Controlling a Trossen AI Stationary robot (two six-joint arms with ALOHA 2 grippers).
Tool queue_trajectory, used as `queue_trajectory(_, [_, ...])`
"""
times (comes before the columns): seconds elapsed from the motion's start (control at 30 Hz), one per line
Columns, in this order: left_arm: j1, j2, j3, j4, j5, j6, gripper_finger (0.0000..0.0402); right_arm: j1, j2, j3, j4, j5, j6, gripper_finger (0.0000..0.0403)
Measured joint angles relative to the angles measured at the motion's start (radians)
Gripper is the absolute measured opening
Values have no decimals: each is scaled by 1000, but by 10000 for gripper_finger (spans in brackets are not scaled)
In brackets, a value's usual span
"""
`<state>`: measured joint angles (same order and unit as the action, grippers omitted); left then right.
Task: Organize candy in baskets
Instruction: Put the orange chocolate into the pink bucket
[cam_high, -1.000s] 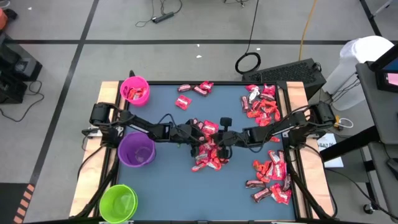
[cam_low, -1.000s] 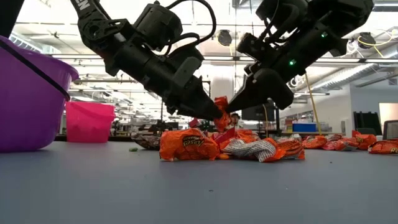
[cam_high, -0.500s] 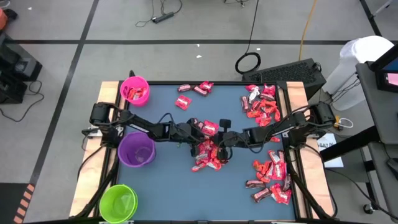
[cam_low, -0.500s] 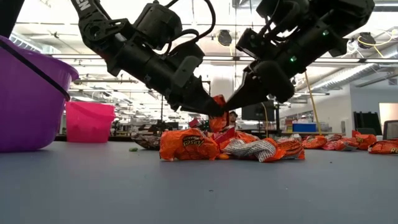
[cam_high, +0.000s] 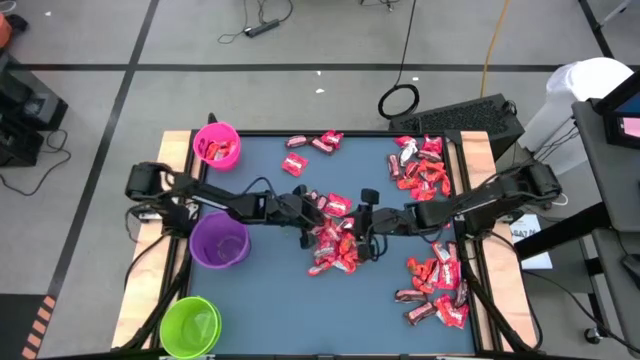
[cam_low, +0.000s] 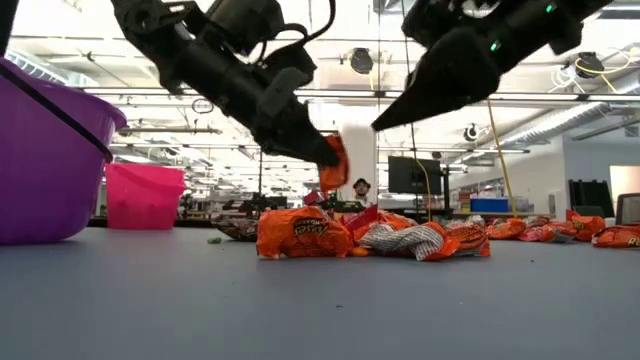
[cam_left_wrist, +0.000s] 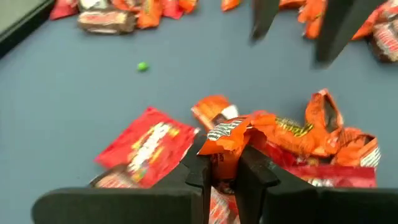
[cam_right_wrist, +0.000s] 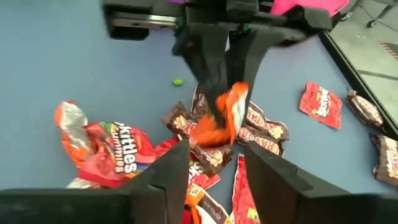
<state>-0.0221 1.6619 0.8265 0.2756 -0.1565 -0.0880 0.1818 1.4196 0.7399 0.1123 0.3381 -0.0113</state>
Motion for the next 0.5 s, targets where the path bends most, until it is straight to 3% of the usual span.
queue_trajectory(0.2, [3,-159,-1,-177,-95,30,49,4,-37,0,-59,0,26,173])
queue_trajectory(0.33, [18,-279,-1,-272,-207,45,49,-3,-2,0,-68,-1,25,172])
queue_trajectory(0.5, [67,-439,0,-434,-266,62,49,-18,62,0,-70,4,21,167])
